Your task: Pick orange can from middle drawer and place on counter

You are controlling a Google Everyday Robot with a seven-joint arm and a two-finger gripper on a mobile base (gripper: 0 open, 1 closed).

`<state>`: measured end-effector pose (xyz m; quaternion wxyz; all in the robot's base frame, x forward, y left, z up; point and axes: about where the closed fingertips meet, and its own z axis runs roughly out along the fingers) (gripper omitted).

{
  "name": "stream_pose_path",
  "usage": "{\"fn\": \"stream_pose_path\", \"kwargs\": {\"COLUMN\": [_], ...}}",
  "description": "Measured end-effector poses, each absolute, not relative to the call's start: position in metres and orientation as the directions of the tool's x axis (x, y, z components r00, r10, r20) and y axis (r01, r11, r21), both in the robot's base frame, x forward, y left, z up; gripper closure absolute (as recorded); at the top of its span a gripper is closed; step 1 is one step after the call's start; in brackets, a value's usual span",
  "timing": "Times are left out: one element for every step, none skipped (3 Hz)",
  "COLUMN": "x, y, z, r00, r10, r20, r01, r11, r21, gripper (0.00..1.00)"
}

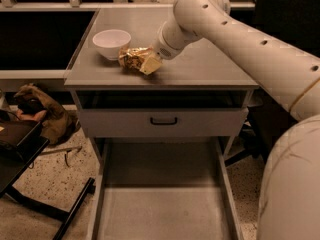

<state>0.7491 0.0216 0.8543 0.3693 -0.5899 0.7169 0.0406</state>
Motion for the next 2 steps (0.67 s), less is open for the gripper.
{"fn": "stream_pose_path", "kwargs": {"x": [0.7493, 0.7493], "y": [0.0210, 0.0210], "z": [0.8535, 0.8534], "r00": [-0.033, -0.033], "r10": [-0.817, -0.818], "r20": [-0.575, -0.575], "r01": [-0.876, -0.876], "r11": [0.301, 0.301], "r21": [-0.377, -0.377], "gripper": [0.81, 0.58]}}
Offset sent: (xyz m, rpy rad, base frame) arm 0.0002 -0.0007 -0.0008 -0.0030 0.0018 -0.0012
